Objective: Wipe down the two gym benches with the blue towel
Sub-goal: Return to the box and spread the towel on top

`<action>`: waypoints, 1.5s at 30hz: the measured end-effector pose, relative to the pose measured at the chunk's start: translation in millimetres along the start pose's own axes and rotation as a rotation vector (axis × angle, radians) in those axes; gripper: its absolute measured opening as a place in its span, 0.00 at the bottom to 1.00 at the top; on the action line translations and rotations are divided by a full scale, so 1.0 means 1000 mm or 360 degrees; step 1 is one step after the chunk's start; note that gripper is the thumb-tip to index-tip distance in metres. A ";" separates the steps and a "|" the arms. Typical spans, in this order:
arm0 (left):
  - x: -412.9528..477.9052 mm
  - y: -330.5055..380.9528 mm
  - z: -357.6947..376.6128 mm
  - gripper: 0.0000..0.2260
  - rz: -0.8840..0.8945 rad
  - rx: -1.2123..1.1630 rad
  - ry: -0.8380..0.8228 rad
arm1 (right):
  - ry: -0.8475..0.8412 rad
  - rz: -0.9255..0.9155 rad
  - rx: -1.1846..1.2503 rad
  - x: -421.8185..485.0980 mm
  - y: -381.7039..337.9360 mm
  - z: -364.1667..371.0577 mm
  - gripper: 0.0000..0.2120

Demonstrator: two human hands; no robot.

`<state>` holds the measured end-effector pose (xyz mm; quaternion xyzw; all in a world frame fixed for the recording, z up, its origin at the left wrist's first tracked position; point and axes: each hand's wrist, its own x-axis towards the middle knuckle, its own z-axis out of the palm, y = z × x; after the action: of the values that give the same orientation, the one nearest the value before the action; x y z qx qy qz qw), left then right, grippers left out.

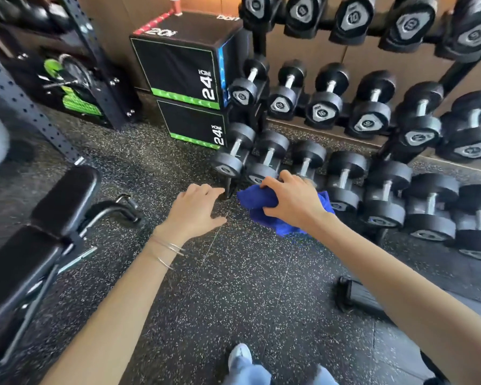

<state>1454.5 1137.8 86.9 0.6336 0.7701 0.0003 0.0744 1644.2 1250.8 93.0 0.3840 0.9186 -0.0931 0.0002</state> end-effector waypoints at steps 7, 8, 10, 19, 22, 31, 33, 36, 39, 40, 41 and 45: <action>-0.007 -0.075 -0.002 0.30 -0.0122 -0.0007 0.0052 | -0.0055 -0.0153 -0.0025 0.055 -0.059 0.005 0.22; -0.006 -0.079 -0.002 0.30 -0.0119 -0.0012 0.0072 | -0.0060 -0.0166 -0.0020 0.061 -0.062 0.005 0.22; -0.003 -0.091 -0.002 0.30 -0.0135 -0.0020 0.0106 | -0.0074 -0.0209 -0.0027 0.079 -0.070 0.008 0.22; 0.054 -0.165 -0.012 0.30 -0.0321 -0.0021 0.0086 | -0.0124 -0.0394 -0.0014 0.198 -0.096 0.019 0.21; 0.085 -0.191 -0.024 0.30 -0.0363 -0.0031 0.0038 | -0.0157 -0.0432 0.0047 0.243 -0.100 0.018 0.21; 0.173 -0.249 -0.050 0.30 -0.0404 -0.0027 0.0116 | -0.0167 -0.0577 0.0037 0.359 -0.113 0.000 0.21; 0.189 -0.262 -0.048 0.30 -0.0387 -0.0030 0.0096 | -0.0180 -0.0582 0.0052 0.381 -0.116 -0.001 0.21; 0.213 -0.288 -0.046 0.31 -0.0349 -0.0049 0.0076 | -0.0188 -0.0568 0.0065 0.416 -0.123 -0.001 0.21; 0.239 -0.318 -0.045 0.32 -0.0292 -0.0050 0.0054 | -0.0175 -0.0533 0.0052 0.454 -0.136 0.003 0.21; 0.248 -0.331 -0.046 0.32 -0.0271 -0.0044 0.0050 | -0.0170 -0.0520 0.0051 0.468 -0.142 0.004 0.21; 0.257 -0.345 -0.048 0.32 -0.0255 -0.0041 0.0047 | -0.0164 -0.0506 0.0056 0.482 -0.149 0.005 0.21; 0.290 -0.404 -0.060 0.32 -0.0190 0.0003 0.0064 | -0.0140 -0.0458 0.0099 0.536 -0.181 0.004 0.21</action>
<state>999.3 1347.2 75.4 0.5865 0.8078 0.0078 0.0582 1138.3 1504.1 81.8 0.2438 0.9599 -0.1373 0.0152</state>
